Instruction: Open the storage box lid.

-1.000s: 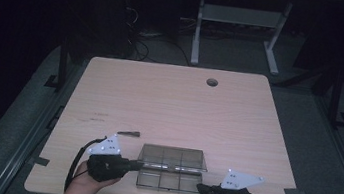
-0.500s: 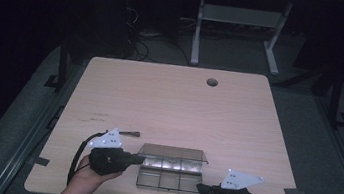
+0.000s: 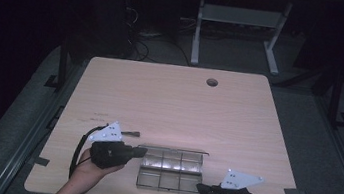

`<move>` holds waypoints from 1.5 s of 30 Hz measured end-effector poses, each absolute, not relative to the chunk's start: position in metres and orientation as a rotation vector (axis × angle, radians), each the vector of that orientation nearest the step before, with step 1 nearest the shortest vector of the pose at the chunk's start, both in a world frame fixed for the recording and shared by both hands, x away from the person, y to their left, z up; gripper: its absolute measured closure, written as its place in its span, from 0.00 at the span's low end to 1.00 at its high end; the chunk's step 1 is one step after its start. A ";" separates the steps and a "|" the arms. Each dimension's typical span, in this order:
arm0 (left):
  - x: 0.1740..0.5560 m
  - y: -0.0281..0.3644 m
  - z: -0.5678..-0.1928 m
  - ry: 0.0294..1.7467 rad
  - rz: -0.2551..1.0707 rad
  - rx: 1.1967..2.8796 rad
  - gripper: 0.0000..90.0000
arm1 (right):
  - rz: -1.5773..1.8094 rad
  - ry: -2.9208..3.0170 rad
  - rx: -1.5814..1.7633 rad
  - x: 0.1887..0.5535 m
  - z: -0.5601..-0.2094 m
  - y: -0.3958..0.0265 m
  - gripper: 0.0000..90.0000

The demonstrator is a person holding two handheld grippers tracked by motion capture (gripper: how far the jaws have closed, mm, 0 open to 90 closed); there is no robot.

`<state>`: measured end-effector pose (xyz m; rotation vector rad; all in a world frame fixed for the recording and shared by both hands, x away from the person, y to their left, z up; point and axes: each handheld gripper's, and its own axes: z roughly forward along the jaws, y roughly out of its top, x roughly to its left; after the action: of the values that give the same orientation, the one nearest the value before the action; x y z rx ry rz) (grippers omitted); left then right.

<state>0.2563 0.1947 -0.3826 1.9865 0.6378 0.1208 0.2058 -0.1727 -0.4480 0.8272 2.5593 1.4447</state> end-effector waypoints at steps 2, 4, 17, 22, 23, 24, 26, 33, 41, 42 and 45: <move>0.256 0.195 -0.382 0.635 0.123 1.985 1.00 | 1.446 2.562 0.829 0.206 -0.448 -0.173 1.00; 0.255 0.194 -0.382 0.635 0.120 1.985 1.00 | 1.446 2.563 0.827 0.206 -0.448 -0.173 0.99; 0.255 0.195 -0.381 0.629 0.118 1.982 1.00 | 1.483 2.498 0.826 0.210 -0.432 -0.181 0.80; 0.254 0.195 -0.381 0.628 0.114 1.981 1.00 | 1.466 2.476 0.834 0.218 -0.423 -0.186 0.69; 0.254 0.195 -0.381 0.628 0.114 1.982 1.00 | 1.465 2.477 0.838 0.219 -0.421 -0.187 0.66; 0.254 0.195 -0.381 0.628 0.115 1.982 1.00 | 1.460 2.478 0.841 0.221 -0.419 -0.188 0.63; 0.254 0.195 -0.381 0.627 0.115 1.984 1.00 | 1.454 2.476 0.842 0.224 -0.415 -0.190 0.59; 0.254 0.193 -0.381 0.624 0.109 1.982 1.00 | 1.479 2.463 0.809 0.237 -0.403 -0.192 0.48; 0.254 0.193 -0.381 0.622 0.106 1.981 1.00 | 1.511 2.454 0.775 0.254 -0.393 -0.186 0.46; 0.254 0.193 -0.381 0.623 0.106 1.981 1.00 | 1.511 2.455 0.766 0.256 -0.391 -0.184 0.46; 0.254 0.193 -0.381 0.624 0.104 1.979 1.00 | 1.519 2.457 0.744 0.261 -0.388 -0.179 0.46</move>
<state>0.2543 0.1932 -0.3810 1.9789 0.6237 0.1044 0.2611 -0.1793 -0.3882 0.7442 2.4570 1.5191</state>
